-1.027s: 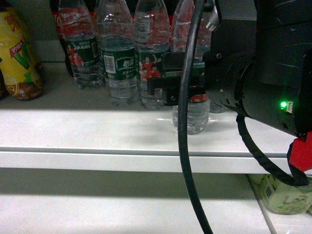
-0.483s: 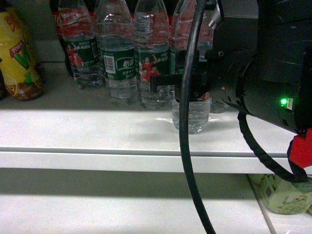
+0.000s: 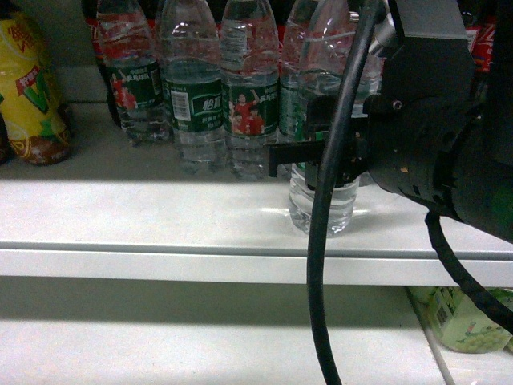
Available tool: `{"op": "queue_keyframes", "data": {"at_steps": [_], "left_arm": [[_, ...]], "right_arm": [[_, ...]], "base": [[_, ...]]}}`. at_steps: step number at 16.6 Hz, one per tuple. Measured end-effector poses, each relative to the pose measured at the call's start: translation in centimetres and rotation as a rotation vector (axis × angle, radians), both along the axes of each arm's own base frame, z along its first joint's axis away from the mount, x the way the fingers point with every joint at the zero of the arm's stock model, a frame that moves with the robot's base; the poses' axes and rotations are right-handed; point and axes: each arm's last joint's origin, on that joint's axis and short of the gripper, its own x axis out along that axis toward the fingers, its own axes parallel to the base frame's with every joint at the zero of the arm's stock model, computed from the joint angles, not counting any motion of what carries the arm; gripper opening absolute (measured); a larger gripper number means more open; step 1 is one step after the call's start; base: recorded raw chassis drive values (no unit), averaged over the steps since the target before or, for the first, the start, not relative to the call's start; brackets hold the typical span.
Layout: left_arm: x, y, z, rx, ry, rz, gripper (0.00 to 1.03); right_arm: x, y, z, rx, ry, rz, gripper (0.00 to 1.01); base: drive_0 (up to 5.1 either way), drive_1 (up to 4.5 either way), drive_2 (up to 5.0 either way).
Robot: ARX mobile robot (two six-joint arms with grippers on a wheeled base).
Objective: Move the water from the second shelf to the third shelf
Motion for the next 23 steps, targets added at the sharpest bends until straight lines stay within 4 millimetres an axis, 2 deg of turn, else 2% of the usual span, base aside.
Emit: {"op": "queue_keyframes", "data": {"at_steps": [4, 5, 6, 9, 19, 23], "left_arm": [[0.0, 0.0, 0.0, 0.000, 0.000, 0.000, 0.98], [0.0, 0.0, 0.0, 0.000, 0.000, 0.000, 0.98], [0.0, 0.0, 0.0, 0.000, 0.000, 0.000, 0.98], [0.0, 0.0, 0.0, 0.000, 0.000, 0.000, 0.98], [0.0, 0.0, 0.0, 0.000, 0.000, 0.000, 0.98], [0.0, 0.0, 0.0, 0.000, 0.000, 0.000, 0.98]], "right_arm": [[-1.9, -1.9, -0.1, -0.002, 0.002, -0.002, 0.40], [-2.9, -3.3, -0.1, -0.002, 0.007, -0.019, 0.40], [-4.8, -5.9, 0.1, -0.016, 0.019, -0.048, 0.40], [-7.0, -8.6, 0.1, -0.046, 0.042, -0.071, 0.40], [-11.8, -14.5, 2.1, -0.019, -0.020, -0.129, 0.40], [-12.8, -16.1, 2.8, -0.018, -0.037, -0.149, 0.40]], "base": [[0.0, 0.00, 0.0], [0.0, 0.00, 0.0], [0.0, 0.00, 0.0], [0.0, 0.00, 0.0], [0.0, 0.00, 0.0], [0.0, 0.00, 0.0]]}}
